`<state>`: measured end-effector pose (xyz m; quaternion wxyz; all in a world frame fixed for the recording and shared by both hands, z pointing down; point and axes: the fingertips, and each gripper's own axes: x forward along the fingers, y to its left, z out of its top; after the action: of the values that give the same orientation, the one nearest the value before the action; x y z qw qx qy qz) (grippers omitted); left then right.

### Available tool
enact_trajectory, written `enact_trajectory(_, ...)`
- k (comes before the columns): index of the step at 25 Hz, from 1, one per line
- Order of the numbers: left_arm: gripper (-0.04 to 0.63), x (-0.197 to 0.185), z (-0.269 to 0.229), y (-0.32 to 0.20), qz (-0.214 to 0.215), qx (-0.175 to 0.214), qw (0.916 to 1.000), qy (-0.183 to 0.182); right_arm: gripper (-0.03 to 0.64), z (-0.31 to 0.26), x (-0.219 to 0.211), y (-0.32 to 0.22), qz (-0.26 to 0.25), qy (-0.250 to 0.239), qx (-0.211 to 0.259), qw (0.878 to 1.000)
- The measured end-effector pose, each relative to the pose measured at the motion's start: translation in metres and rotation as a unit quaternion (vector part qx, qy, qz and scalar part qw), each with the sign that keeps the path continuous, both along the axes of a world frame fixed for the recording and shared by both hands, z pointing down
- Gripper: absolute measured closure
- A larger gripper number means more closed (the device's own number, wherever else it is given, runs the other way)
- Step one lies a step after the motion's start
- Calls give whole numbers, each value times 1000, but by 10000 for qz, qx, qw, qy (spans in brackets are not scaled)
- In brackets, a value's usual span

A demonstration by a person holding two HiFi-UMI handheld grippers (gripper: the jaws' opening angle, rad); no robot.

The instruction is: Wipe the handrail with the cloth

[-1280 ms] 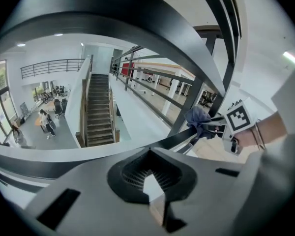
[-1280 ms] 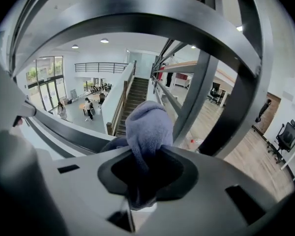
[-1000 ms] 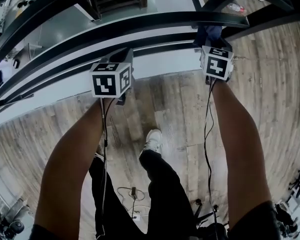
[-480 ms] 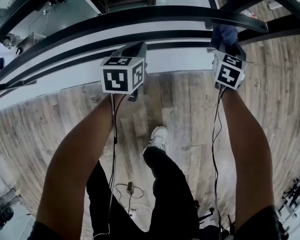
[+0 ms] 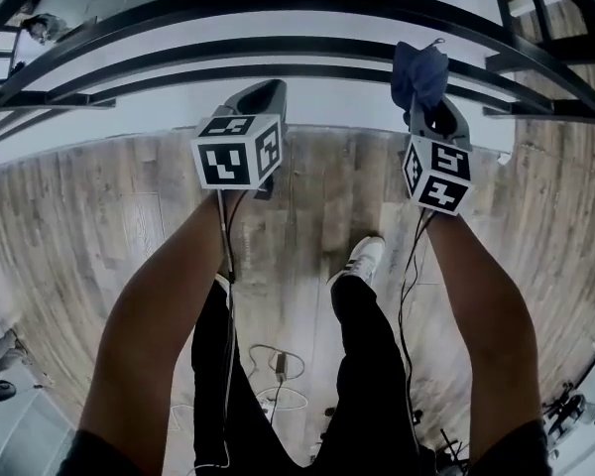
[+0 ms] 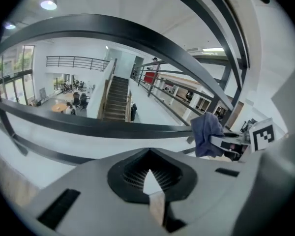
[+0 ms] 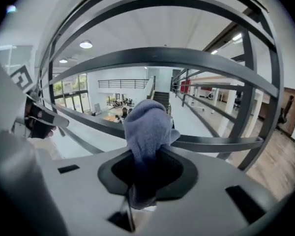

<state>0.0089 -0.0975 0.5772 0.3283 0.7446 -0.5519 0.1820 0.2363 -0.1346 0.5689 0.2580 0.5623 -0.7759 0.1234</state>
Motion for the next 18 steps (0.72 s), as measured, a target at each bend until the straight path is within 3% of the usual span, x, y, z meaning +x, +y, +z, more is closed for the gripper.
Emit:
enact_trajectory(7,592,-196,33,52,-434,-136,9982,-397,541,49,-210,37,-769,-186,-476,9957)
enact_trajectory(12,592,-354,50,83,-978,-277,9931,-590,541,78,-368,51,-1228,-375,-687,9893)
enact_trajectory(18,592,-501,73,113,-1235,-284,9888,-782,541,117,-545,66,-1693,-551,-806,9807)
